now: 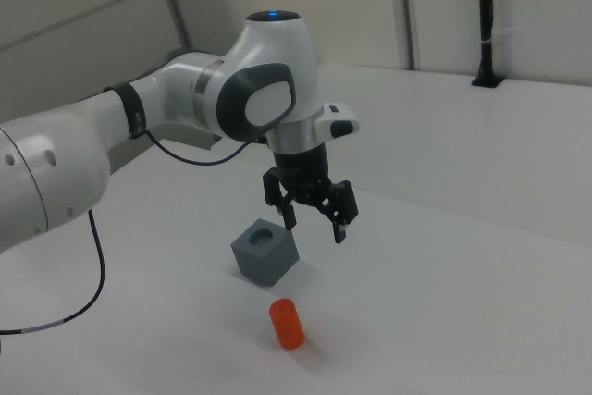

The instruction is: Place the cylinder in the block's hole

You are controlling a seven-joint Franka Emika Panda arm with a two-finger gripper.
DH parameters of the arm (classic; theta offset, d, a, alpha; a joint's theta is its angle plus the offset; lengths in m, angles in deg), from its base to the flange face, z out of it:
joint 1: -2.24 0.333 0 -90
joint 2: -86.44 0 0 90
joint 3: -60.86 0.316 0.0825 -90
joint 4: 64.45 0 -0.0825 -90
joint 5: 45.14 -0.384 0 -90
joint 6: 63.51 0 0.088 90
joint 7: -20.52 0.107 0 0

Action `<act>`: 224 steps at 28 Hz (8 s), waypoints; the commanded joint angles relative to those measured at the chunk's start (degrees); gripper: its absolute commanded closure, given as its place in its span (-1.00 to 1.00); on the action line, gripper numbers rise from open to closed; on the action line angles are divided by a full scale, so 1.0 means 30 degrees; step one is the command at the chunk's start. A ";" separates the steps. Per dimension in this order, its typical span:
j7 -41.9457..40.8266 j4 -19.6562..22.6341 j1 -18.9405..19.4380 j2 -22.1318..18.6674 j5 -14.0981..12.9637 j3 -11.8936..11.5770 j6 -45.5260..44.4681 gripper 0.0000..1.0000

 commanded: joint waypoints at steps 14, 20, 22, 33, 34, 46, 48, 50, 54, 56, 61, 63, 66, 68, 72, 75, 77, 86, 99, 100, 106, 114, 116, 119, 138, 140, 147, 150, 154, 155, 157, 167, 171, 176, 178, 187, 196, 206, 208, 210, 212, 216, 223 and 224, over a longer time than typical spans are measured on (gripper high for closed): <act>-0.0467 0.7852 0.0172 -0.4105 -0.0105 0.0638 0.6179 -1.00; -0.0613 0.9935 0.0230 -0.5365 -0.0076 0.0962 0.6738 -1.00; -0.0700 1.0635 0.0231 -0.5803 0.0011 0.1049 0.6797 -1.00; -0.0467 1.2135 0.0231 -0.5222 0.1065 0.1957 0.9140 -1.00; -0.0467 1.2135 0.0231 -0.5104 0.1212 0.2045 0.9141 -1.00; -0.0408 1.1900 0.0231 -0.3317 0.2208 0.2544 1.0254 -1.00; -0.0379 1.1813 0.0231 -0.3170 0.2472 0.2544 1.0225 -0.96; -0.0379 1.1812 0.0231 -0.3082 0.2853 0.2544 1.0225 -0.48; -0.0408 1.1783 0.0114 -0.3082 0.2942 0.2544 1.0225 0.18; -0.0408 1.1666 0.0113 -0.3082 0.2942 0.2544 1.0196 0.36; -0.0408 1.1695 0.0113 -0.3052 0.2942 0.2544 1.0079 0.67; -0.0408 1.1695 0.0113 -0.3082 0.2942 0.2544 1.0049 0.73; -0.0408 1.1666 0.0113 -0.3082 0.2942 0.2544 1.0020 0.97; -0.0408 1.1666 0.0113 -0.3082 0.2942 0.2544 1.0020 1.00; -0.0379 1.1316 0.0113 -0.3111 0.2738 0.2544 0.9816 1.00; -0.0291 1.0615 0.0142 -0.3082 0.2474 0.2573 0.8619 1.00; 0.0235 0.9355 0.0201 -0.2965 0.1948 0.2573 0.7008 1.00; 0.1495 0.4960 0.0318 -0.1707 0.0452 0.2602 0.3605 1.00; 0.4598 0.0362 0.1518 0.1455 0.0481 0.2895 0.3574 1.00; 0.4718 0.0096 0.1578 0.1604 0.0510 0.2924 0.3604 1.00; 0.5040 -0.0580 0.1812 0.2162 0.0539 0.3539 0.3809 1.00; 0.5217 -0.1517 0.2046 0.2982 0.0568 0.4067 0.3867 1.00; 0.5246 -0.1605 0.2222 0.3129 0.0598 0.4067 0.3896 1.00; 0.5246 -0.1576 0.2398 0.3246 0.0598 0.4067 0.4452 1.00; 0.5393 -0.1547 0.2662 0.3335 0.0716 0.4067 0.4629 -1.00; 0.5364 -0.1576 0.2662 0.3189 0.0715 0.4038 0.4455 -1.00; 0.5334 -0.1431 0.2604 0.1433 0.0715 0.3774 0.3840 -1.00; 0.5188 -0.1196 0.2487 0.0671 0.0745 0.3308 0.2846 -1.00; 0.4019 -0.0262 0.2516 -0.0706 0.0686 0.2047 0.1875 -1.00; 0.3726 0.0177 0.2516 -0.1057 0.0657 0.1871 0.1875 -1.00; 0.3199 0.1084 0.2487 -0.1788 0.0657 0.1375 0.1875 -1.00; 0.1033 0.1617 0.0701 -0.1910 0.0686 0.0786 0.0882 -1.00; 0.0237 0.1646 0.0172 -0.1910 0.0539 0.0786 0.0264 -1.00; 0.0354 0.1588 0.0172 -0.1588 0.0510 0.0786 0.0293 -1.00; 0.0354 0.1529 0.0143 -0.1471 0.0510 0.0786 0.0352 -1.00; 0.0383 0.1441 0.0143 -0.0884 0.0481 0.0786 0.0586 -1.00; 0.0412 0.1441 0.0143 -0.0884 0.0452 0.0786 0.0586 -1.00; 0.0412 0.1441 -0.0121 -0.0884 0.0481 0.0786 0.0557 -1.00; 0.0412 0.1441 -0.0121 -0.0884 0.0481 0.0786 0.0528 -1.00; 0.0383 0.1441 -0.0150 -0.0884 0.0510 0.0786 0.0557 -1.00; 0.0383 0.1441 -0.0150 -0.0884 0.0481 0.0786 0.0528 -1.00; 0.0412 0.1441 -0.0150 -0.0884 0.0510 0.0756 0.0499 -1.00; 0.0383 0.1441 -0.0180 -0.0884 0.0510 0.0756 0.0498 -1.00; 0.0383 0.1441 -0.0180 -0.0884 0.0510 0.0785 0.0498 -1.00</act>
